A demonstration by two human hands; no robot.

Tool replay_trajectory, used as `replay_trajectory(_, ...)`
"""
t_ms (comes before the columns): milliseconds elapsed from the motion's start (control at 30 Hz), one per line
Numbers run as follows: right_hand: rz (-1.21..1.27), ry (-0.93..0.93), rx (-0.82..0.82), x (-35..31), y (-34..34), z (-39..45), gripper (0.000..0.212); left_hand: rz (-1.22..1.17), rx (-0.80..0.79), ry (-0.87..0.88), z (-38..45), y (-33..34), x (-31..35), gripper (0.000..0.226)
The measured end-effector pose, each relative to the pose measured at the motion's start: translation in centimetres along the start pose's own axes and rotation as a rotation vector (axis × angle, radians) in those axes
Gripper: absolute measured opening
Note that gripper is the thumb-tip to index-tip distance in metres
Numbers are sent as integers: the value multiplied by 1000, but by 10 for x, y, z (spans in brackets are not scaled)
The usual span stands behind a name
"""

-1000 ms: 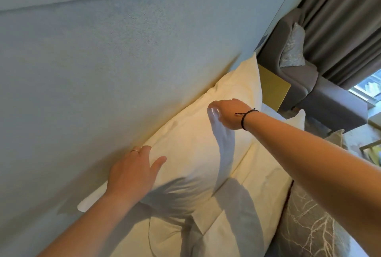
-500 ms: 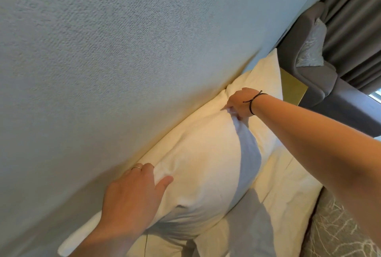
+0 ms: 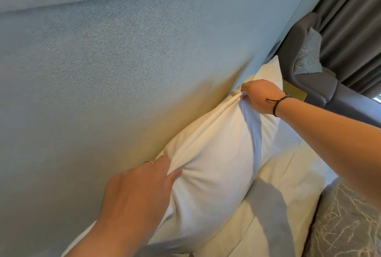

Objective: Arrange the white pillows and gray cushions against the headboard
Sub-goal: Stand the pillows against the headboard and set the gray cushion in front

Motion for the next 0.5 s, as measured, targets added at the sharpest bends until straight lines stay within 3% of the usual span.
replay_trajectory(67,59,8,68,5,-9,-5,11,37,-12,-8,-1,-5,3,42)
replay_trajectory(167,143,108,105,0,4,-18,16,-29,-155,-96,-1,18,-16,48)
replay_trajectory(267,400,330,11,-14,46,-44,44,-329,-347,-193,-9,46,-35,51)
replay_trajectory(400,764,529,-123,-55,86,-82,77,-591,-408,-259,-12,50,-54,82)
replay_trajectory(500,805,517,-175,-92,94,-109,80,-589,-378,-215,-10,39,-55,63)
Point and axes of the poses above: each hand's wrist, its own z-axis towards the middle knuckle, its own y-axis out of the palm, x = y × z, the point moved 7 cm from there along z, towards the middle knuckle, and after that the axes turned 6 degrees about y, right-handed, at the moved point
